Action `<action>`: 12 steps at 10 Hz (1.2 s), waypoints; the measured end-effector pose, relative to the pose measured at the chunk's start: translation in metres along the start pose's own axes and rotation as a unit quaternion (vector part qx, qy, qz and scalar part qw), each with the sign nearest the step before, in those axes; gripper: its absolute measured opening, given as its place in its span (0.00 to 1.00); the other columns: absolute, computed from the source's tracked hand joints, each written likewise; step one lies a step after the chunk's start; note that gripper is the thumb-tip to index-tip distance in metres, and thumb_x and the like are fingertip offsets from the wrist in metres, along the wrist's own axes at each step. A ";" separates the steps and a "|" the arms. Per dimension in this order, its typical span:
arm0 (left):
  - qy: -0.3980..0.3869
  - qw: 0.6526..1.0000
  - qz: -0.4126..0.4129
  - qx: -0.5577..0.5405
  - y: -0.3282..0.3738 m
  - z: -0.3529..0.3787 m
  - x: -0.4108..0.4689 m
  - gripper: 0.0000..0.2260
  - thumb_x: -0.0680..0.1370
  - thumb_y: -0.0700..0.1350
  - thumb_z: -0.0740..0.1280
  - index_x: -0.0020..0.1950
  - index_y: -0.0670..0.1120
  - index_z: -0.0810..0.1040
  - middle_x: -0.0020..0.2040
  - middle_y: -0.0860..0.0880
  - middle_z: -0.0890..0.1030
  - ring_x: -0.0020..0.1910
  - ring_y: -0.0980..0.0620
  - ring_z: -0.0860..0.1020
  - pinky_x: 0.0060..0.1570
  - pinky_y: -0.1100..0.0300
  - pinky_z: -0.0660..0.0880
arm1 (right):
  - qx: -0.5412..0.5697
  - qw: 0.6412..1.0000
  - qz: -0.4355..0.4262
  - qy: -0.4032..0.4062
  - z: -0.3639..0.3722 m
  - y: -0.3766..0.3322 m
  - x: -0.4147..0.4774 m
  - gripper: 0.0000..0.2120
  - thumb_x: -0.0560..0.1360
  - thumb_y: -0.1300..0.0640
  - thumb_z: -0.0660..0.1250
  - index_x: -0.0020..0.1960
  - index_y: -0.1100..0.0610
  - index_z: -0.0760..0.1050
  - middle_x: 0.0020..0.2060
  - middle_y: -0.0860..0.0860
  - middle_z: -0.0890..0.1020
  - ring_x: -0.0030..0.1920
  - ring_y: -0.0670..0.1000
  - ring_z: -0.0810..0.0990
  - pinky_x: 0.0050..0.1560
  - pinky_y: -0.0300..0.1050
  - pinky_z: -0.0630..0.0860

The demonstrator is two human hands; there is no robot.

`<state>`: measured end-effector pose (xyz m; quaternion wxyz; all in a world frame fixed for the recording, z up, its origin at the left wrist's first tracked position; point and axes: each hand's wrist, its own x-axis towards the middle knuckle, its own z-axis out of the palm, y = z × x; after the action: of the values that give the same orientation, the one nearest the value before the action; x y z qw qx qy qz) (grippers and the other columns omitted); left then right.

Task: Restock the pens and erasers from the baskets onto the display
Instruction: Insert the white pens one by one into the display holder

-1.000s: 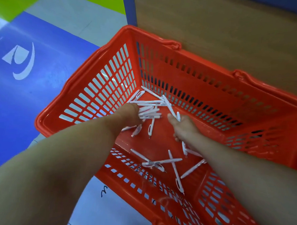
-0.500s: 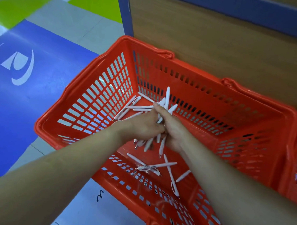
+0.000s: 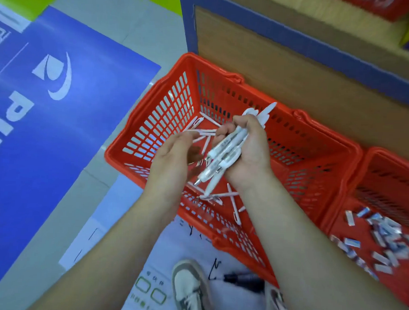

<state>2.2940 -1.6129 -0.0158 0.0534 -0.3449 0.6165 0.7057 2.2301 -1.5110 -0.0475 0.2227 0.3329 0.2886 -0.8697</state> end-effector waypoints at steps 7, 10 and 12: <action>-0.239 0.970 0.026 0.044 0.363 0.154 -0.301 0.08 0.79 0.43 0.64 0.47 0.45 0.83 0.40 0.47 0.84 0.35 0.53 0.79 0.40 0.59 0.73 | -0.357 0.931 -0.009 -0.076 0.130 -0.254 -0.463 0.02 0.67 0.66 0.68 0.37 0.63 0.74 0.23 0.57 0.69 0.22 0.53 0.66 0.25 0.43 0.66; -0.390 0.896 0.127 0.172 0.428 0.226 -0.388 0.05 0.77 0.41 0.67 0.43 0.43 0.80 0.31 0.51 0.78 0.30 0.57 0.74 0.34 0.65 0.73 | -0.365 0.927 -0.065 -0.051 0.120 -0.327 -0.580 0.03 0.65 0.65 0.68 0.37 0.60 0.74 0.25 0.57 0.72 0.21 0.52 0.67 0.27 0.44 0.67; -0.266 0.962 0.066 -0.004 0.410 0.277 -0.435 0.06 0.77 0.39 0.67 0.40 0.42 0.78 0.30 0.48 0.79 0.30 0.54 0.77 0.32 0.65 0.77 | -0.210 0.948 -0.225 0.077 0.065 -0.368 -0.633 0.03 0.73 0.68 0.66 0.45 0.68 0.74 0.23 0.51 0.76 0.18 0.47 0.66 0.19 0.36 0.63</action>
<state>2.3008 -1.3052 0.5670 0.1676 -0.1036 0.5985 0.7765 2.4179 -1.1597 0.5701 0.0628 0.2708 0.5481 -0.7889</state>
